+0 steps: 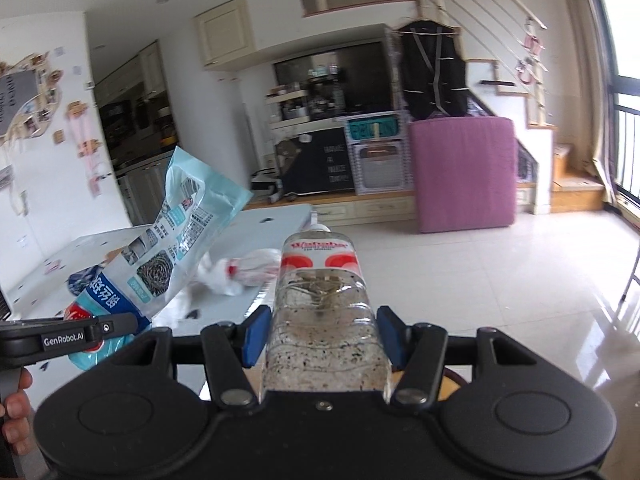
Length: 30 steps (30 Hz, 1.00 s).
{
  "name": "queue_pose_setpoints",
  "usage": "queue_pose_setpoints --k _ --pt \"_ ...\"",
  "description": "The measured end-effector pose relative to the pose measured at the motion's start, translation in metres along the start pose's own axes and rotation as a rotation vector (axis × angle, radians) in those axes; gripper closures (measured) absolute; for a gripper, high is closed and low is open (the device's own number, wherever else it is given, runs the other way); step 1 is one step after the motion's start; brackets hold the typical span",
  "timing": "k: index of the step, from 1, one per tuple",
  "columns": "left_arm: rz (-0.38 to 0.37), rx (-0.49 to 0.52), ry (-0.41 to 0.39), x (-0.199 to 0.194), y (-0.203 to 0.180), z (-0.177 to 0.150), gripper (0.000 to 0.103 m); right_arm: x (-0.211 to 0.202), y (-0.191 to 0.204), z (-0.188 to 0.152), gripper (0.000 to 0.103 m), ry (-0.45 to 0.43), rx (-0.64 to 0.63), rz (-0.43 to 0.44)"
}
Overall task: Collect trash
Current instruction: 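Carry the wrapper and bottle in both tools toward the yellow wastebasket, then open the left tool over the wastebasket while the right tool releases the bottle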
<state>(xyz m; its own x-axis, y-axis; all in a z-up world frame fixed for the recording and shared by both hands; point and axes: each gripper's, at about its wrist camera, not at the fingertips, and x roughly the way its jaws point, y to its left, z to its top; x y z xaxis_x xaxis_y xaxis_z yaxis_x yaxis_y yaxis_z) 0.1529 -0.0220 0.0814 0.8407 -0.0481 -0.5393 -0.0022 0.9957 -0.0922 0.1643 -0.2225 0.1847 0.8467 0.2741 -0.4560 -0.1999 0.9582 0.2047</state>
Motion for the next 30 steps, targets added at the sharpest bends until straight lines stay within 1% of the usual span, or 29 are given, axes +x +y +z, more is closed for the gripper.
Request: queue_pose_setpoints --k 7,13,16,20,24,28,30 --pt "-0.066 0.066 0.053 0.034 -0.049 -0.004 0.093 0.000 -0.045 -0.010 0.044 0.017 0.046 -0.078" --pt "-0.118 0.099 0.144 0.072 -0.082 -0.016 0.093 0.010 -0.082 -0.025 0.044 0.061 0.104 -0.134" --pt "-0.139 0.092 0.207 0.095 -0.093 -0.025 0.093 0.020 -0.096 -0.036 0.044 0.096 0.132 -0.149" --pt "-0.137 0.096 0.292 0.125 -0.104 -0.042 0.093 0.031 -0.113 -0.056 0.044 0.143 0.160 -0.172" --pt "-0.108 0.085 0.409 0.162 -0.104 -0.061 0.093 0.047 -0.134 -0.073 0.044 0.187 0.196 -0.195" --pt "-0.070 0.134 0.556 0.206 -0.103 -0.086 0.093 0.064 -0.149 -0.087 0.044 0.239 0.229 -0.201" --pt "-0.059 0.159 0.613 0.229 -0.103 -0.094 0.092 0.073 -0.152 -0.091 0.044 0.264 0.234 -0.196"
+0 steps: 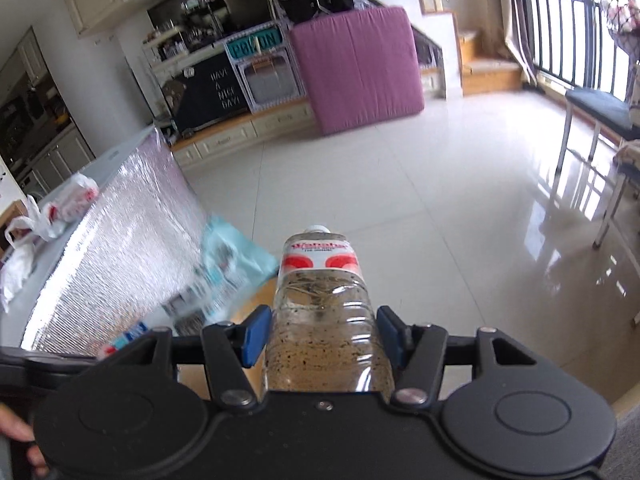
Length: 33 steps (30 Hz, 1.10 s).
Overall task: Collect trash
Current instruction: 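Open the left tool over the wastebasket while the right tool releases the bottle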
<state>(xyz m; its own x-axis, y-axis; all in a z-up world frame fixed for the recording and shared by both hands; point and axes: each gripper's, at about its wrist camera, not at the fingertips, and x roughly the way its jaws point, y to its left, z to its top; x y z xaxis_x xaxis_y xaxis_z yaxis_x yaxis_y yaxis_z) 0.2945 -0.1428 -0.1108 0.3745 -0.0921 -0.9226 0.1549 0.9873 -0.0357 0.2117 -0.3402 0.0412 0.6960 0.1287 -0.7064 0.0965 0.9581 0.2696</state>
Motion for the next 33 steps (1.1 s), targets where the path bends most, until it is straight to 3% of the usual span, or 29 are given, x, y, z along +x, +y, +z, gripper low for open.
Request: queue_pose_setpoints --k 6,10,12,15,19,21,23,24,28,30,31,33 --pt "0.032 0.066 0.119 0.055 -0.004 0.029 0.092 0.029 -0.001 -0.002 0.044 0.059 -0.010 0.006" --pt "0.005 0.123 0.274 0.098 -0.011 0.046 0.087 0.046 -0.002 0.000 0.044 0.088 -0.008 0.012" --pt "0.029 0.195 0.320 0.116 -0.017 0.050 0.086 0.053 -0.003 -0.002 0.044 0.103 -0.005 0.015" --pt "0.060 0.267 0.341 0.134 -0.025 0.062 0.086 0.062 -0.005 -0.003 0.044 0.127 -0.001 0.016" --pt "0.109 0.315 0.309 0.154 -0.036 0.084 0.083 0.076 -0.010 -0.006 0.044 0.161 0.013 0.015" --pt "0.119 0.300 0.292 0.160 -0.036 0.094 0.075 0.082 -0.012 -0.007 0.044 0.176 0.020 0.012" --pt "0.117 0.288 0.271 0.165 -0.034 0.101 0.055 0.088 -0.015 -0.008 0.044 0.188 0.024 0.008" --pt "0.116 0.290 0.267 0.168 -0.034 0.102 0.053 0.092 -0.012 -0.006 0.044 0.194 0.026 0.006" --pt "0.098 0.296 0.312 0.182 -0.030 0.087 0.054 0.105 -0.010 -0.002 0.044 0.224 0.040 0.018" --pt "0.094 0.297 0.336 0.187 -0.030 0.081 0.059 0.116 -0.006 0.001 0.044 0.246 0.048 0.024" --pt "0.086 0.297 0.352 0.188 -0.028 0.077 0.068 0.122 -0.005 0.003 0.044 0.257 0.048 0.024" --pt "0.073 0.277 0.373 0.192 -0.023 0.069 0.070 0.135 -0.001 0.005 0.044 0.279 0.051 0.019"
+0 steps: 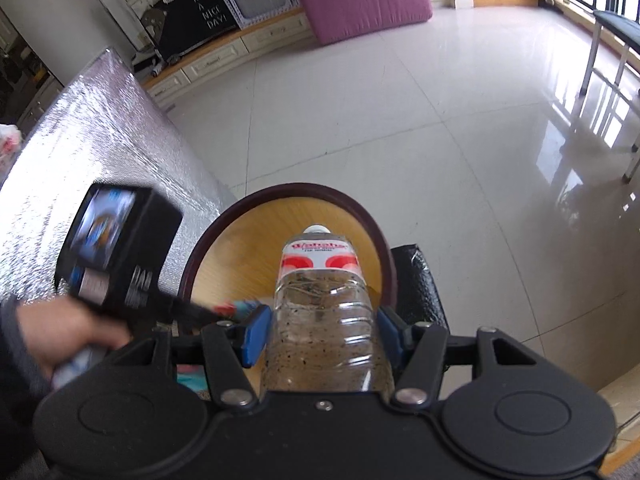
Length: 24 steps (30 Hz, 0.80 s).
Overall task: Collect trash
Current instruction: 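Open the left tool over the wastebasket while the right tool releases the bottle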
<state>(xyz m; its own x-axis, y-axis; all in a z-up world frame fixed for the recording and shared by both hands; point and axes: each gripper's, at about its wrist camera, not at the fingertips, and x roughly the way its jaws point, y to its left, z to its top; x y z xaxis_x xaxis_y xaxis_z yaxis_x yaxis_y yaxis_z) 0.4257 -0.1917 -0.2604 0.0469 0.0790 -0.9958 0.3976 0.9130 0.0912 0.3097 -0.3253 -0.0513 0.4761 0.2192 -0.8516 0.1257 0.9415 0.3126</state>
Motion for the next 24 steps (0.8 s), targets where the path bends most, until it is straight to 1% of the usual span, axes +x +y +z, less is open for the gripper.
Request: queue_pose_setpoints --k 5,7,9,11,12,13,14,18,23,24 --pt "-0.037 -0.026 -0.027 -0.011 0.012 -0.007 0.070 0.035 0.010 0.018 0.044 0.050 0.023 -0.010" --pt "-0.050 -0.042 -0.036 -0.019 0.016 -0.012 0.070 0.049 0.014 0.025 0.044 0.063 0.027 -0.030" --pt "-0.062 -0.056 -0.051 -0.027 0.020 -0.017 0.070 0.062 0.015 0.029 0.043 0.063 0.053 -0.021" --pt "-0.076 -0.075 -0.059 -0.033 0.032 -0.026 0.068 0.072 0.011 0.031 0.041 0.060 0.098 0.008" --pt "-0.081 -0.083 -0.058 -0.034 0.034 -0.028 0.068 0.077 0.008 0.030 0.038 0.070 0.124 0.011" --pt "-0.083 -0.087 -0.057 -0.040 0.026 -0.030 0.068 0.080 0.006 0.029 0.034 0.092 0.141 0.008" --pt "-0.086 -0.083 -0.057 -0.034 0.025 -0.031 0.068 0.082 0.005 0.026 0.034 0.102 0.143 0.003" --pt "-0.078 -0.059 -0.051 -0.034 0.025 -0.044 0.068 0.074 0.006 0.017 0.034 0.110 0.069 -0.042" --pt "-0.094 -0.069 -0.061 -0.042 0.022 -0.056 0.068 0.066 0.008 0.008 0.038 0.141 0.014 -0.061" --pt "-0.097 -0.072 -0.064 -0.045 0.022 -0.058 0.067 0.066 0.005 0.011 0.038 0.145 0.007 -0.064"
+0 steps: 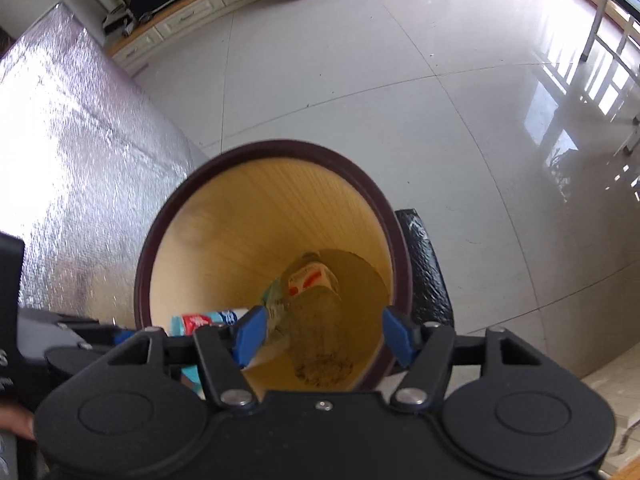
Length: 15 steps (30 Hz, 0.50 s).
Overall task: Collect trash
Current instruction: 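Open the left tool over the wastebasket while the right tool releases the bottle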
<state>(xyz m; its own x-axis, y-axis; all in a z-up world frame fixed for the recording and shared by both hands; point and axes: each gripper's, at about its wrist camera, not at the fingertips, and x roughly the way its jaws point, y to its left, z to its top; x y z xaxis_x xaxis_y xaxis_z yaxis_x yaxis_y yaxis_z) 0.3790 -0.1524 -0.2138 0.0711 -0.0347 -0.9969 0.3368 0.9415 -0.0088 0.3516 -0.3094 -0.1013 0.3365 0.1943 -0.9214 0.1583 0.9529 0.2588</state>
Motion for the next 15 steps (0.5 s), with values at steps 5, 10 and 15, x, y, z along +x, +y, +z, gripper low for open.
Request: queue_pose_setpoints --k 5,10,15 --pt "-0.007 -0.009 -0.017 -0.012 -0.003 -0.009 0.053 -0.005 -0.001 -0.003 0.040 0.006 -0.014 -0.009" --pt "-0.005 -0.014 -0.036 -0.032 -0.002 -0.016 0.045 -0.017 0.004 -0.006 0.039 -0.010 -0.051 0.006" --pt "0.015 -0.033 -0.076 -0.060 0.001 -0.027 0.019 -0.039 0.005 -0.010 0.023 -0.051 -0.083 0.004"
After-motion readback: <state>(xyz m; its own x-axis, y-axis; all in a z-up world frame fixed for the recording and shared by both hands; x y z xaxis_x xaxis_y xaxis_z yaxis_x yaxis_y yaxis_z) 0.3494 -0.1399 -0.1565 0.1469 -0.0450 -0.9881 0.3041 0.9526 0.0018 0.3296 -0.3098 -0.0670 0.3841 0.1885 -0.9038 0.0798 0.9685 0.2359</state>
